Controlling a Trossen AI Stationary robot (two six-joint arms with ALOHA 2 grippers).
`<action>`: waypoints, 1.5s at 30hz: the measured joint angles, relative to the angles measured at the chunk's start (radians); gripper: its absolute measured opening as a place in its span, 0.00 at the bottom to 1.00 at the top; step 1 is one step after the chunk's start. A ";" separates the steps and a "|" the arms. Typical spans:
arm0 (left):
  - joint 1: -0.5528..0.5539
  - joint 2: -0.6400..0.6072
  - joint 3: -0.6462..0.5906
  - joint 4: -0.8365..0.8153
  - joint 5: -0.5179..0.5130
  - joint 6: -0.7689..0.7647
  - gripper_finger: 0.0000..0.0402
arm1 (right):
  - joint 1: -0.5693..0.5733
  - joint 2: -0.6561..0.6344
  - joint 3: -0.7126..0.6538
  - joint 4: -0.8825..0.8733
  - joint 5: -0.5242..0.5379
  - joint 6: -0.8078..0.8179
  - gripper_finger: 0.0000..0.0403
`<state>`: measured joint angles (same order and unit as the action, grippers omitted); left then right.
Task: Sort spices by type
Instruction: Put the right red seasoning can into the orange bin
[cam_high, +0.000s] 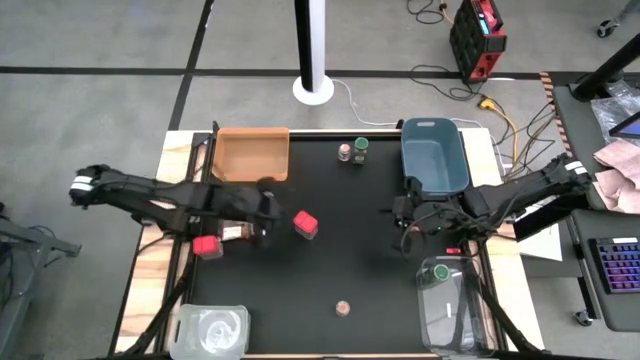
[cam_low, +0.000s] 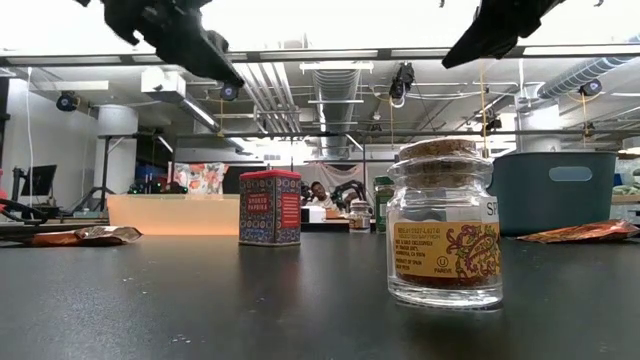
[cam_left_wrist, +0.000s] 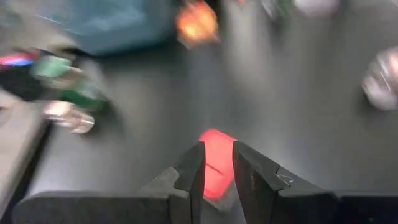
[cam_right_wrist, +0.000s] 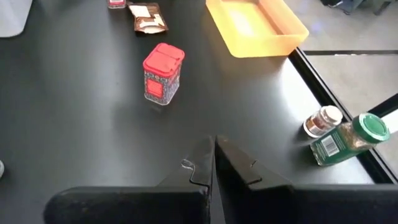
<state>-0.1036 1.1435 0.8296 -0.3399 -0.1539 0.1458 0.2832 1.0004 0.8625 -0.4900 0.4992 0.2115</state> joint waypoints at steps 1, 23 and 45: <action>0.004 0.043 0.034 -0.040 0.057 0.035 0.16 | 0.000 0.000 -0.003 0.001 0.000 0.001 0.02; 0.200 0.399 0.295 -0.225 0.299 0.265 0.28 | 0.000 0.015 -0.007 0.001 -0.003 0.016 0.02; 0.204 0.520 0.289 -0.210 0.275 0.279 0.72 | 0.000 0.016 -0.007 0.000 -0.009 0.016 0.02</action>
<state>0.1001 1.6637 1.1191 -0.5496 0.1211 0.4253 0.2836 1.0164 0.8551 -0.4901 0.4897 0.2272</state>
